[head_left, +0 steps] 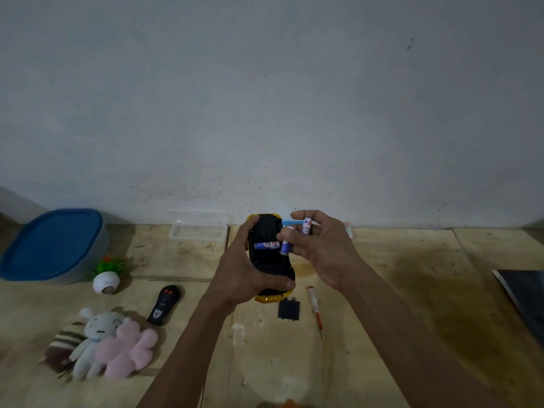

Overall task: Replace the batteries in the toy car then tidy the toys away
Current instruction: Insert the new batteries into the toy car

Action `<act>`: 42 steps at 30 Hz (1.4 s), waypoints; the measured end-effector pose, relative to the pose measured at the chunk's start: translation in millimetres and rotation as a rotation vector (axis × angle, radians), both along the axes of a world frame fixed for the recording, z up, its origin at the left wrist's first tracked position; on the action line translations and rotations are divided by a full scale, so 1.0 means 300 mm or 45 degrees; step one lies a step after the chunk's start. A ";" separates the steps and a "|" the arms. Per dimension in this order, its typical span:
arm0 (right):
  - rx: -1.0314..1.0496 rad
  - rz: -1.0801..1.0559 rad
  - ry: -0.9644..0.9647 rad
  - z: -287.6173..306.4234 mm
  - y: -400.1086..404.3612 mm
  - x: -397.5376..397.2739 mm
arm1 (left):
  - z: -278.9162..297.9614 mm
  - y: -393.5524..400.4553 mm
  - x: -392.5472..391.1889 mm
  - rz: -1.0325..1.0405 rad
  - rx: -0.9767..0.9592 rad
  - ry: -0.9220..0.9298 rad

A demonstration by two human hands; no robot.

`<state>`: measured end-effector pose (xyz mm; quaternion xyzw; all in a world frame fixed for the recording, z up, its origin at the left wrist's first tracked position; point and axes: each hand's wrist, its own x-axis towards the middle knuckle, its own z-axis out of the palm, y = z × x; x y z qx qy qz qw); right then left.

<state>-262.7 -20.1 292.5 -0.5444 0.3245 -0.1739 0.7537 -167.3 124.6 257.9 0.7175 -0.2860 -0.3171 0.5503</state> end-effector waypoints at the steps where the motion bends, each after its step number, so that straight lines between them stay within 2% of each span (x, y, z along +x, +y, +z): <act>1: -0.085 0.006 0.022 -0.002 0.005 0.006 | 0.002 -0.001 0.000 -0.003 0.001 0.000; 9: -0.518 0.036 0.136 -0.024 0.025 0.047 | 0.003 -0.002 0.008 -0.020 0.001 0.038; 17: -0.780 0.035 0.151 -0.070 0.051 0.068 | -0.024 -0.008 0.000 -0.011 -0.057 0.154; 25: -0.991 0.395 0.057 -0.050 0.002 0.072 | -0.020 -0.009 0.022 -0.071 -0.052 0.214; 30: -1.401 0.745 0.043 -0.059 -0.019 0.078 | -0.026 -0.017 0.031 -0.057 0.004 0.270; 42: -1.690 0.994 0.181 -0.042 -0.055 0.106 | -0.005 -0.017 0.030 -0.047 -0.053 0.254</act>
